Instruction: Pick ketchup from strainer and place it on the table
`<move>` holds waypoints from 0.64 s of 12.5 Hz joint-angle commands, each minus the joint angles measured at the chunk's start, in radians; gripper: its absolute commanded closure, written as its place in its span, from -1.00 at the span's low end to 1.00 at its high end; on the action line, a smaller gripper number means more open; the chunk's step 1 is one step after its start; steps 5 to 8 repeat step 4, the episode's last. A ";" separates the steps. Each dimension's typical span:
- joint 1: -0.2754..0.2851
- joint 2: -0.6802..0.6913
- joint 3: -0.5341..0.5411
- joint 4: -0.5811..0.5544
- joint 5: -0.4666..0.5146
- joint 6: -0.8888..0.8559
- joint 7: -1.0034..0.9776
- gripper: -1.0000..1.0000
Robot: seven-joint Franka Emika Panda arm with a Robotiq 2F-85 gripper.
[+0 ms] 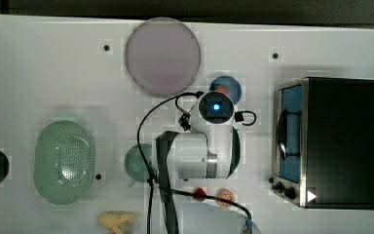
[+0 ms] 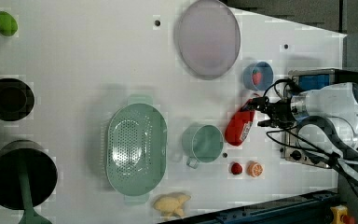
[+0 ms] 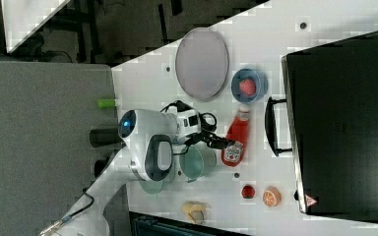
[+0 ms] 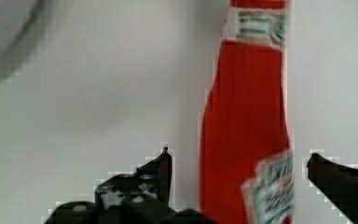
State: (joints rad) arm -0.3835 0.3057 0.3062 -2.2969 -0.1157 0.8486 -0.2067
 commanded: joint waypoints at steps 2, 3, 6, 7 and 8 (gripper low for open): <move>-0.006 -0.151 0.035 0.080 0.041 -0.010 0.019 -1.00; -0.006 -0.180 0.042 0.106 0.062 -0.054 0.040 -1.00; -0.006 -0.206 0.048 0.137 0.080 -0.114 0.055 -1.00; -0.006 -0.206 0.048 0.137 0.080 -0.114 0.055 -1.00; -0.006 -0.206 0.048 0.137 0.080 -0.114 0.055 -1.00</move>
